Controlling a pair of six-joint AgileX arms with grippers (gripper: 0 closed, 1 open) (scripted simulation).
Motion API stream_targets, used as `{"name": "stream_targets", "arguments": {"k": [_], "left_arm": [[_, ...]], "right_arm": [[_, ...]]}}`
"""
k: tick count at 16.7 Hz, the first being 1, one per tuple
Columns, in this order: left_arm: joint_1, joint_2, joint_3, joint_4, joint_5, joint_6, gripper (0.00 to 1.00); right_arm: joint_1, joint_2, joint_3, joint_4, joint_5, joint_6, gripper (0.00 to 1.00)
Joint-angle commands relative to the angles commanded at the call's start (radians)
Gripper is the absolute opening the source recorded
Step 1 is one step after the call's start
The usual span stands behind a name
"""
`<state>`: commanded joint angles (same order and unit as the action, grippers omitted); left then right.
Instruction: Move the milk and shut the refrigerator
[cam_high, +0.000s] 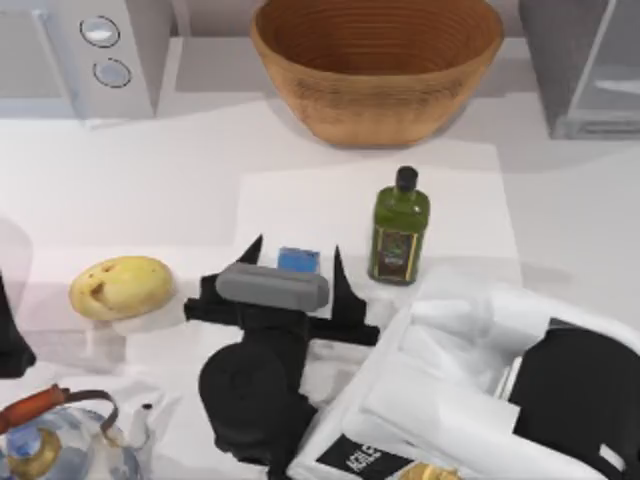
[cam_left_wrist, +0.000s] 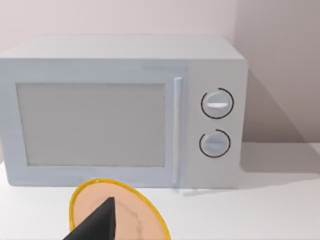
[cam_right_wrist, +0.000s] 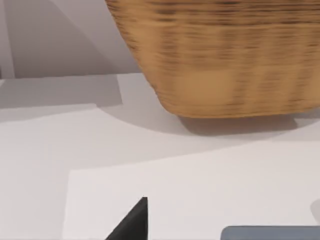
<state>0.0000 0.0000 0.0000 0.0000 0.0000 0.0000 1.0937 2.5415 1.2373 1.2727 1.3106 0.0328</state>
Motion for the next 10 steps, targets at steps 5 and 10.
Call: {"name": "stream_targets", "arguments": {"k": [5,10], "left_arm": [[0.0,0.0,0.0,0.0,0.0,0.0,1.0],[0.0,0.0,0.0,0.0,0.0,0.0,1.0]], "right_arm": [[0.0,0.0,0.0,0.0,0.0,0.0,0.25],[0.0,0.0,0.0,0.0,0.0,0.0,0.0]]}}
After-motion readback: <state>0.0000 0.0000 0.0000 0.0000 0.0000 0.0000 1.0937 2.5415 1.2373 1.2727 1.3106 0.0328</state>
